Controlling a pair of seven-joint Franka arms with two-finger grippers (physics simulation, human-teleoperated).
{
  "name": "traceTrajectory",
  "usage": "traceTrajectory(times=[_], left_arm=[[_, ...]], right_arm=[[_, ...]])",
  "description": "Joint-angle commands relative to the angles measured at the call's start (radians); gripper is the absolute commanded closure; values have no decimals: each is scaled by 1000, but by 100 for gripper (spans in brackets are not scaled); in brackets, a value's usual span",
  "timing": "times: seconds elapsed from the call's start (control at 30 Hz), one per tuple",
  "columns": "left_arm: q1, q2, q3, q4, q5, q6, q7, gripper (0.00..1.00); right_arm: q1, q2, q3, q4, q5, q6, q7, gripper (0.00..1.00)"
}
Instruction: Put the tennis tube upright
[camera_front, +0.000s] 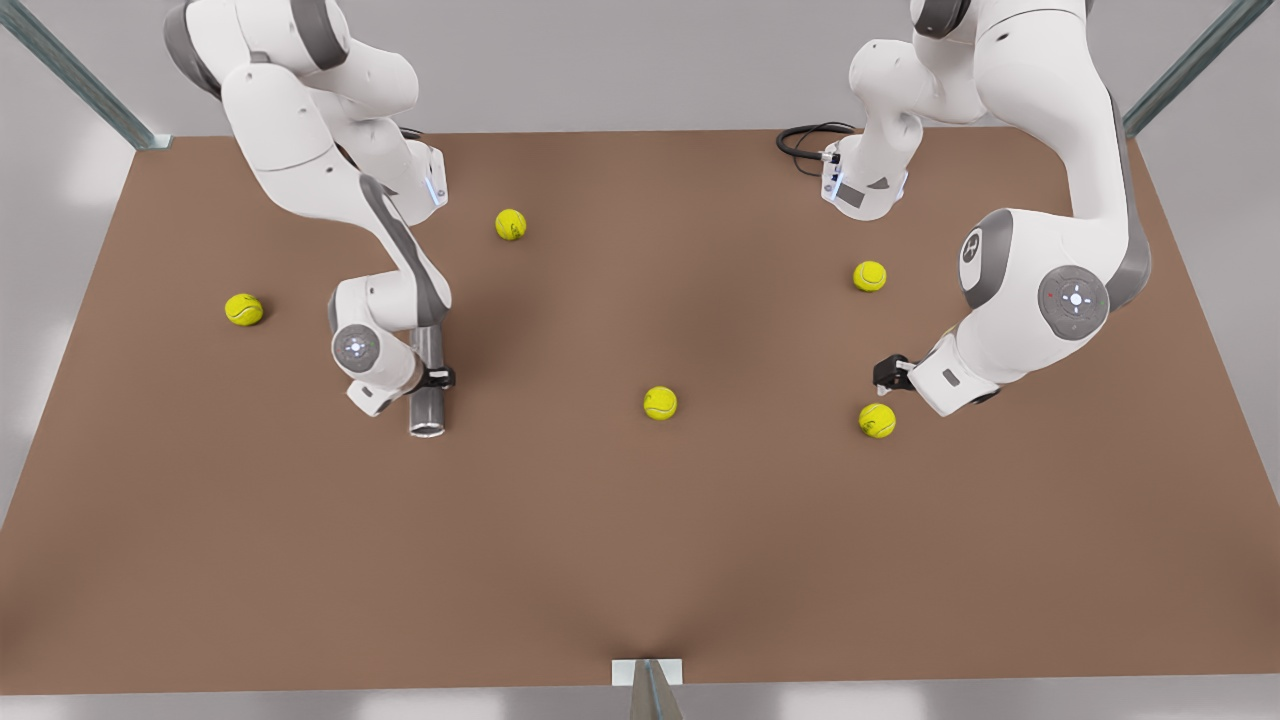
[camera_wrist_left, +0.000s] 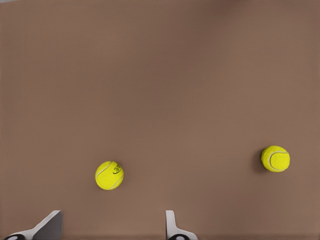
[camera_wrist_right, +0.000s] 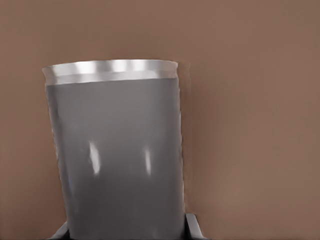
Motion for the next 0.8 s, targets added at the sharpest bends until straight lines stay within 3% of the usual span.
traceTrajectory(times=[0.0,0.13,0.27,0.43,0.5,0.57,0.77], left_arm=[[0,-1,0,0,1,-2,4,0],[0,-17,0,0,1,-40,-3,0],[0,-30,5,0,1,-48,1,0],[0,-29,3,0,1,-62,1,0],[0,-33,3,0,1,-74,-2,0],[0,-35,3,0,-1,-77,-2,0],[0,-33,3,0,-1,-82,-2,0]], right_arm=[[0,9,10,-1,2,22,81,21],[-1,-2,10,1,2,12,80,21],[-4,-38,10,198,0,-241,17,21],[-4,-6,10,334,-4,-272,-290,21],[-3,21,10,412,-14,-304,-337,21],[-1,72,16,559,-70,-471,-420,21],[124,221,50,739,-219,-582,-463,22]])
